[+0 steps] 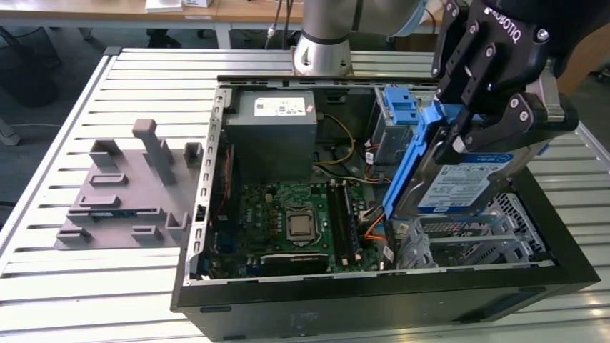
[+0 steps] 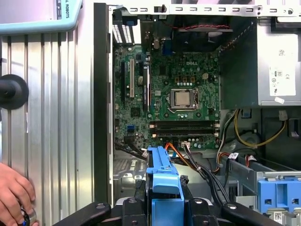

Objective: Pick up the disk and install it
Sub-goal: 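Insert the disk into the insertion slot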

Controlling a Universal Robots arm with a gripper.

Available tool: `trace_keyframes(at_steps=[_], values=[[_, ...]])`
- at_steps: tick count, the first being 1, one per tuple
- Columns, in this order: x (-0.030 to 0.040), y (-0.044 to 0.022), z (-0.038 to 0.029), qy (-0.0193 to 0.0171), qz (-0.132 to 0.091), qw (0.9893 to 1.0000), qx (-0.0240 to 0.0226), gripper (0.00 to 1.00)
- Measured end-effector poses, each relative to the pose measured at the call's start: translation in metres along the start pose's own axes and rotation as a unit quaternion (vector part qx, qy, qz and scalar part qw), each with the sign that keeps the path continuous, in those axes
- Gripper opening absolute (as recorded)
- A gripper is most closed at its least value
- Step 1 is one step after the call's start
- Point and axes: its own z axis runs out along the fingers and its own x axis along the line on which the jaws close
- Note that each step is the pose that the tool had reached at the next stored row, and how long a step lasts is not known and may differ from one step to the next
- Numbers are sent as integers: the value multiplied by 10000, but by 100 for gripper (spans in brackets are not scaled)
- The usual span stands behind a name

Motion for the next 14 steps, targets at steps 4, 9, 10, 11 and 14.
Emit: trace_keyframes(at_steps=[4, 9, 10, 11, 14], values=[[-1, -52, 7, 0, 0, 10000, 0, 36], [15, -94, 19, 0, 0, 10000, 0, 36], [22, -98, 22, 0, 0, 10000, 0, 36], [27, -102, 24, -1, 0, 10000, 0, 36], [28, -130, 31, 0, 0, 10000, 0, 36]])
